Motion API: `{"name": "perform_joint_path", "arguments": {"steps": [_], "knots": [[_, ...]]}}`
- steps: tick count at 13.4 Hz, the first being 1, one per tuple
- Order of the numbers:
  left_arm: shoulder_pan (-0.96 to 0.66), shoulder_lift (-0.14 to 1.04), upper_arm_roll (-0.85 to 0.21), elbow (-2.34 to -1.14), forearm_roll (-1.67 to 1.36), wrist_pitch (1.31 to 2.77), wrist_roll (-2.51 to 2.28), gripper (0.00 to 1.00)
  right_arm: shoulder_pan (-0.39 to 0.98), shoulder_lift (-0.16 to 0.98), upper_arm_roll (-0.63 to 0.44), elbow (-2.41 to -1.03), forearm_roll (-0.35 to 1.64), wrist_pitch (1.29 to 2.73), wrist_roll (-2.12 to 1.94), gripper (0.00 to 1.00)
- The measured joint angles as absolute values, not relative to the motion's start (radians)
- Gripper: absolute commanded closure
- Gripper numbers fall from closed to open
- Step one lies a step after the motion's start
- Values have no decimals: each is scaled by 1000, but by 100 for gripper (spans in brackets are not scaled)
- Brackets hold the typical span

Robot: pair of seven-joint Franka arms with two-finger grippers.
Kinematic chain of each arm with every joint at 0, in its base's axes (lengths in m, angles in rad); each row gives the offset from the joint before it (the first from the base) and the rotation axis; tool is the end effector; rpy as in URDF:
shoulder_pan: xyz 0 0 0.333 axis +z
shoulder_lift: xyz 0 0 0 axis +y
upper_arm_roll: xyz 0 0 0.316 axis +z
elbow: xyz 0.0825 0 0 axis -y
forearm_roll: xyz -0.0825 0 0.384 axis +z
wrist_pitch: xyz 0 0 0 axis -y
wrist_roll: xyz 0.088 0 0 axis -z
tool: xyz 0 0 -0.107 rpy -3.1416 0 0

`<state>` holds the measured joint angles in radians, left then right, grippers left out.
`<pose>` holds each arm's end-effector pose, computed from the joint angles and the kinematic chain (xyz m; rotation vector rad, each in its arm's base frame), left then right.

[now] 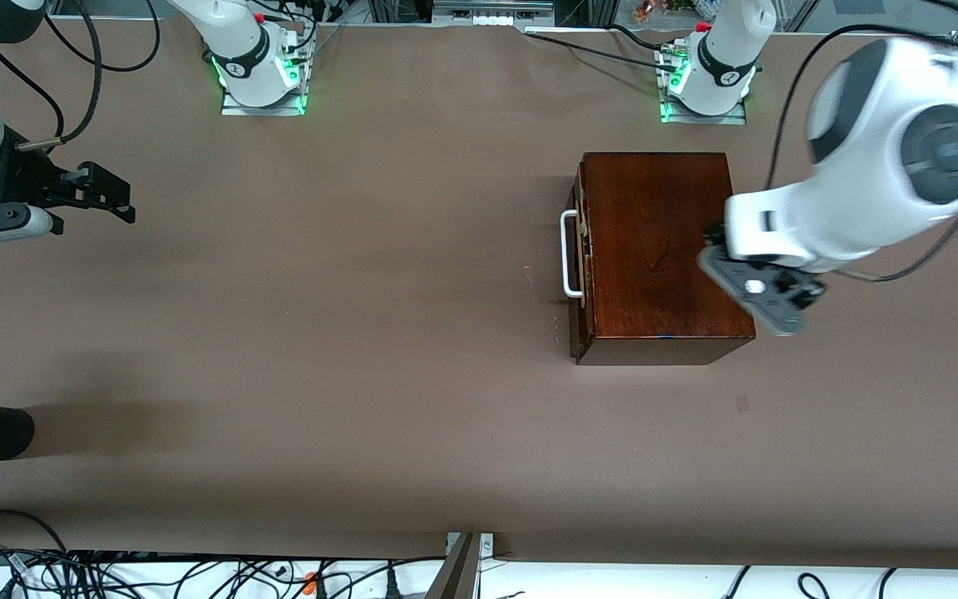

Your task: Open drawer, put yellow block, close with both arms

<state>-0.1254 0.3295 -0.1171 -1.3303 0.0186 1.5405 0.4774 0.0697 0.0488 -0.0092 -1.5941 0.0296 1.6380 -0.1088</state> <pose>0.6287 -0.1413 0.5378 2.9065 -1.0880 -0.1771 0.5730 0.0378 0.5918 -3.1015 -0.2600 0.0065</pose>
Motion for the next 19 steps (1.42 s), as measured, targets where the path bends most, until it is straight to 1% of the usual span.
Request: {"name": "perform_joint_path", "arguments": {"steps": [2,4,6,8,9,11,12,14,19], "knots": [[-81,316,-113,-1327,6,1511,435,0,70,49,-9,-1594,30,1638,-109,0],[-74,297,-92,-1329,1,1500,352,0,70,49,-9,-1594,30,1638,-109,0],[-74,251,-86,-1360,0,1490,205,0,70,49,-9,-1594,30,1638,-109,0],[-75,175,-81,-1437,-2,1527,37,0,70,49,-9,-1594,30,1638,-109,0],[-75,127,-71,-1499,-11,1571,-10,0,70,49,-9,-1594,30,1638,-109,0],[-75,35,-48,-1621,-22,1632,-25,0,70,49,-9,-1594,30,1638,-109,0],[-75,6,-42,-1657,-22,1645,-10,0,70,49,-9,-1594,30,1638,-109,0],[-75,-19,-34,-1688,-22,1649,18,0,70,49,-9,-1594,30,1638,-109,0],[-74,-20,-12,-1697,-22,1619,31,0,70,49,-9,-1594,30,1638,-109,0]]}}
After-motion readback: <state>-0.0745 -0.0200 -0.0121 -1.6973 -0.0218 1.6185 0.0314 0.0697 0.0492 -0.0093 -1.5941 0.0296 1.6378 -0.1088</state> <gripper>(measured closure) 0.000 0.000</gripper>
